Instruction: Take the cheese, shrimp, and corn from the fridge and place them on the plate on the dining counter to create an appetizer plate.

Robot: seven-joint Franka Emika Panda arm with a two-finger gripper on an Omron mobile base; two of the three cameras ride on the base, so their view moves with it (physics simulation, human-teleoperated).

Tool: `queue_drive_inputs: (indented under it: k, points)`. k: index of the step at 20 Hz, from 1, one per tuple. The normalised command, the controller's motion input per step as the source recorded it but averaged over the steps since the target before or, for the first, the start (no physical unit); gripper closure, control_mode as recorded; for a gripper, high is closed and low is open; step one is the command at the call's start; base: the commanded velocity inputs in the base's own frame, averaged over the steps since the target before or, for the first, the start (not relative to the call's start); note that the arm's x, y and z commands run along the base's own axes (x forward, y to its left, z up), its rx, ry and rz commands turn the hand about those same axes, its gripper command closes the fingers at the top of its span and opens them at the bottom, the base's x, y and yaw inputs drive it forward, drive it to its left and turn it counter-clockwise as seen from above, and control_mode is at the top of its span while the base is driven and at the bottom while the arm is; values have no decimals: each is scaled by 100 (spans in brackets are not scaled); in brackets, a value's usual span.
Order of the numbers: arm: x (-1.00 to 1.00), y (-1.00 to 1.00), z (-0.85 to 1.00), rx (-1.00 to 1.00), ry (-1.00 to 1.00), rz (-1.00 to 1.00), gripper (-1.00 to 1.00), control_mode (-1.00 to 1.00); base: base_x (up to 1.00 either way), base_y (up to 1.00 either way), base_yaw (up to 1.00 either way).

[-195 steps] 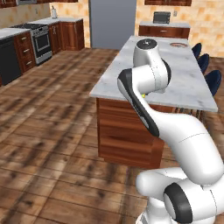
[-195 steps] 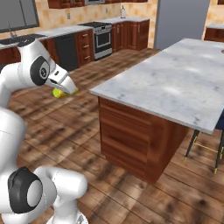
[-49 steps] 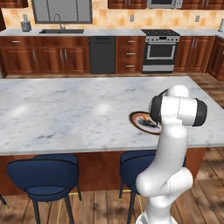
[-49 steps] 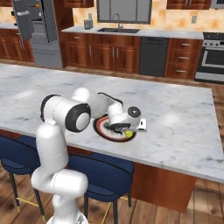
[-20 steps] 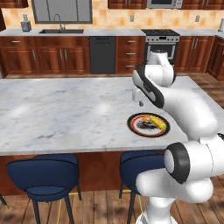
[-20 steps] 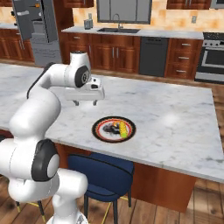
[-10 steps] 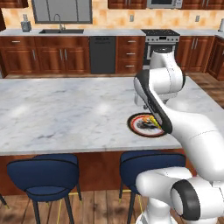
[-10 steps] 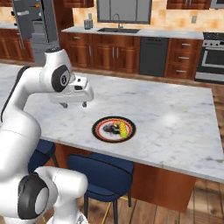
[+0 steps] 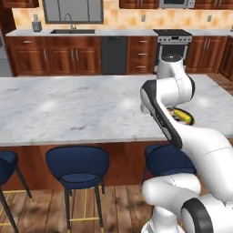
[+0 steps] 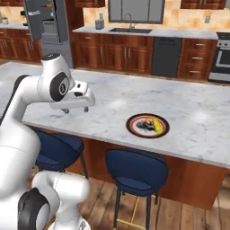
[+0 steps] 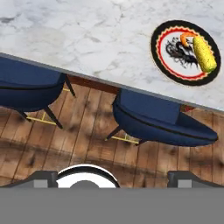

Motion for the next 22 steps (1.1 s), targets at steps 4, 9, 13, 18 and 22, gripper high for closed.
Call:
queue_drive_inputs:
  k: [4, 9, 13, 18, 22]
  points:
    - [0, 0, 0, 0, 0, 0, -100, 100, -54, 100, 0]
    - [0, 0, 0, 0, 0, 0, -100, 100, -13, 100, 0]
    - [0, 0, 0, 0, 0, 0, -100, 100, 0, 100, 0]
    - [0, 0, 0, 0, 0, 0, -100, 100, 0, 100, 0]
    - [0, 0, 0, 0, 0, 0, -100, 100, 0, 100, 0]
